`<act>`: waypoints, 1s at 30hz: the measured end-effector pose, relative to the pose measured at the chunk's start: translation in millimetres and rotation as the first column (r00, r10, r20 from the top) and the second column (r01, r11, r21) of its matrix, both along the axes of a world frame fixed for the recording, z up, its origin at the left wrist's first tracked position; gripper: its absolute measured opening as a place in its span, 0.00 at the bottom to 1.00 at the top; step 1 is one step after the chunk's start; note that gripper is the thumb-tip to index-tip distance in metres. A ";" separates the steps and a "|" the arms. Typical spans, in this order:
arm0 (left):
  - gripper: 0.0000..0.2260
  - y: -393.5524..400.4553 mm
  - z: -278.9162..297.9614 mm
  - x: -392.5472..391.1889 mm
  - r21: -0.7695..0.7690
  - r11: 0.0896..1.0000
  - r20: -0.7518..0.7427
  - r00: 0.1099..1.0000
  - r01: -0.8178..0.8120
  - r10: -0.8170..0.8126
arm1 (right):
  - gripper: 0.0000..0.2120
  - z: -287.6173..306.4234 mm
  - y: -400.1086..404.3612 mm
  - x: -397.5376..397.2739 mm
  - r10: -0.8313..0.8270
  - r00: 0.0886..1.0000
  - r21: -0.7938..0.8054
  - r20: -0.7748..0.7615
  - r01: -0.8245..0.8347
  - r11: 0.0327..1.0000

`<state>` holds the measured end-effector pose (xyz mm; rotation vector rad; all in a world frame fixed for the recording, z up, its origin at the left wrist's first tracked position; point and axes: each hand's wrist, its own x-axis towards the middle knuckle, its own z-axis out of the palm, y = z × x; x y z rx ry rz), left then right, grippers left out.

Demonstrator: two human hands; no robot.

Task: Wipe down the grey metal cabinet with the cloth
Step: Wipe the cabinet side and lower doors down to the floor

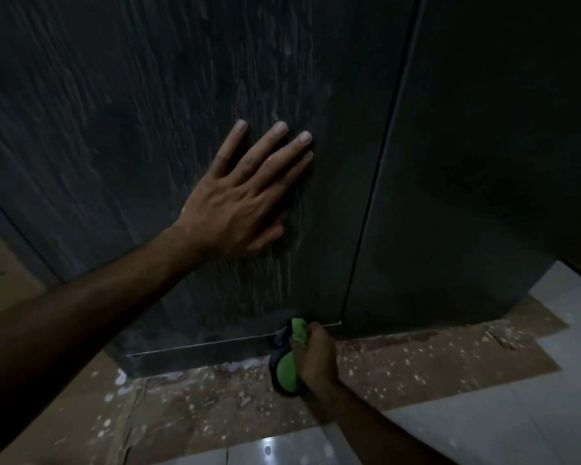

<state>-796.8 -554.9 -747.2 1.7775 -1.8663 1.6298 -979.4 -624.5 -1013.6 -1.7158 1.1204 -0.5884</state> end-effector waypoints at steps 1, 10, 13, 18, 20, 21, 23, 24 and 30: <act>0.39 0.9 0.3 0.2 -0.003 1.000 0.002 1.000 -0.001 0.001 | 0.08 0.6 -7.7 -5.5 -0.017 1.000 0.042 0.000 0.017 0.999; 0.40 3.6 2.5 -4.6 0.015 1.000 0.001 1.000 -0.011 0.011 | 0.16 -19.6 -4.8 24.5 -0.260 0.961 0.444 0.088 0.196 0.874; 0.40 3.1 1.4 -3.0 0.006 1.000 -0.003 1.000 -0.006 0.006 | 0.17 -19.7 2.1 33.6 -0.179 0.981 0.530 0.069 0.116 0.840; 0.42 5.9 3.3 -1.9 0.010 1.000 0.022 1.000 -0.004 0.004 | 0.19 -5.0 -38.3 8.2 -0.470 0.881 0.390 -0.056 0.452 0.802; 0.44 5.3 4.3 -3.8 0.023 1.000 0.015 1.000 -0.005 0.005 | 0.21 3.3 -21.4 19.5 -0.452 0.892 0.382 -0.011 0.421 0.823; 0.44 5.4 5.0 -4.4 0.025 1.000 0.012 1.000 -0.004 0.004 | 0.22 6.9 -8.4 28.5 -0.387 0.922 0.391 -0.001 0.357 0.848; 0.44 6.1 5.3 -4.7 0.022 1.000 0.013 1.000 0.002 -0.002 | 0.21 12.1 14.4 41.8 -0.231 0.973 0.408 0.018 0.204 0.890; 0.44 6.7 5.1 -5.5 0.020 1.000 0.015 1.000 -0.001 0.000 | 0.19 17.3 19.4 44.5 -0.185 0.982 0.395 0.038 0.155 0.906; 0.38 14.2 11.6 -11.2 0.033 0.999 -0.024 1.000 0.015 -0.014 | 0.09 82.5 -0.4 22.7 -0.235 0.917 0.027 0.323 0.240 0.971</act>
